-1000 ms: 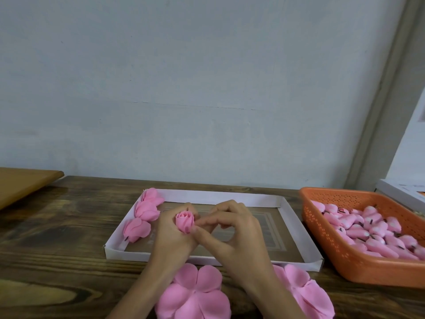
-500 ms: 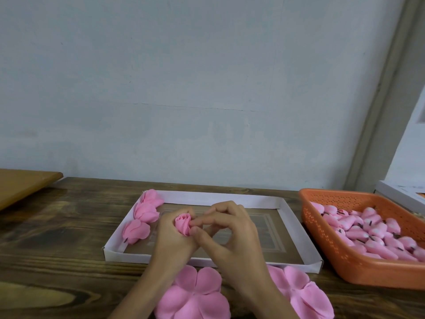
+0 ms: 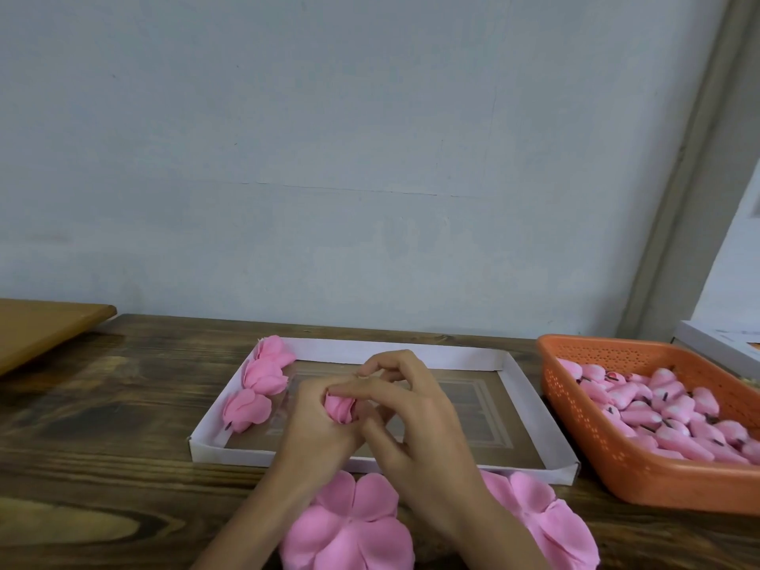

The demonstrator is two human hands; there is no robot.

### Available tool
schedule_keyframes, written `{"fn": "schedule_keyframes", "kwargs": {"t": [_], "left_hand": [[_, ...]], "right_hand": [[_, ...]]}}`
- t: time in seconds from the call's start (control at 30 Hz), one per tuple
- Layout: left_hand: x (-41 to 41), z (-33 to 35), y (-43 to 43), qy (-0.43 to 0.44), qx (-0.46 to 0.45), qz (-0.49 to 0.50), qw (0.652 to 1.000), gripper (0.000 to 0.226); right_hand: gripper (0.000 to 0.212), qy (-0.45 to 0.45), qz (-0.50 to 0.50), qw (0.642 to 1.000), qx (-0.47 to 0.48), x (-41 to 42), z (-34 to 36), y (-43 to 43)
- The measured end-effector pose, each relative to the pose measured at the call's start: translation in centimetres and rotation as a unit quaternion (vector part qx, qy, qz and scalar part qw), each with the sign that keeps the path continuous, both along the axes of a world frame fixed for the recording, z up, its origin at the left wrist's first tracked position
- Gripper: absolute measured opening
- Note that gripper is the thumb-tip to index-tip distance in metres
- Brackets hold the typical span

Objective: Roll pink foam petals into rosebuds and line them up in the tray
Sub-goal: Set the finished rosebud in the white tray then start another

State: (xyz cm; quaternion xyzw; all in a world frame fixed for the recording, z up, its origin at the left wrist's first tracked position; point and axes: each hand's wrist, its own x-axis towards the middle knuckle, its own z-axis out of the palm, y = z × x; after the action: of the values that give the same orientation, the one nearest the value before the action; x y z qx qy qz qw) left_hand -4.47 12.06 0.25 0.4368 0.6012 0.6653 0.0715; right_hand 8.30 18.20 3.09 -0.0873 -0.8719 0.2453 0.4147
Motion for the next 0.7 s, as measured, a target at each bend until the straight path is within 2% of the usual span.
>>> {"fn": "schedule_keyframes", "kwargs": {"t": [0.13,0.23,0.3,0.37,0.43,0.5,0.7], "left_hand": [[-0.4,0.4,0.1,0.018,0.041,-0.035,0.998,0.004],[-1.1,0.1,0.1,-0.016,0.039,-0.035,0.998,0.034],[-1.3,0.2,-0.1,-0.045,0.03,-0.015,0.998,0.044],[-1.8,0.0,0.0,-0.088,0.03,0.016,0.996,0.051],[-2.2,-0.4,0.1,-0.14,0.041,0.01,0.989,0.05],[-2.5,-0.5,0.1,-0.172,0.055,-0.012,0.983,0.05],[-2.5,-0.3,0.0,-0.212,0.093,-0.078,0.97,0.05]], "right_hand": [[0.047,-0.01,0.019,1.0,0.011,0.0,0.1,0.1],[0.046,0.02,0.022,0.999,-0.026,0.1,0.1,0.2],[0.027,0.02,-0.024,0.998,-0.053,0.2,0.1,0.5],[0.005,-0.073,-0.078,0.994,-0.023,0.6,0.2,1.3],[0.014,-0.251,-0.073,0.965,0.021,1.0,0.1,1.7],[0.021,-0.346,-0.033,0.937,0.025,1.1,-0.3,1.5],[0.016,-0.323,-0.011,0.946,0.015,0.8,-0.8,2.2]]}}
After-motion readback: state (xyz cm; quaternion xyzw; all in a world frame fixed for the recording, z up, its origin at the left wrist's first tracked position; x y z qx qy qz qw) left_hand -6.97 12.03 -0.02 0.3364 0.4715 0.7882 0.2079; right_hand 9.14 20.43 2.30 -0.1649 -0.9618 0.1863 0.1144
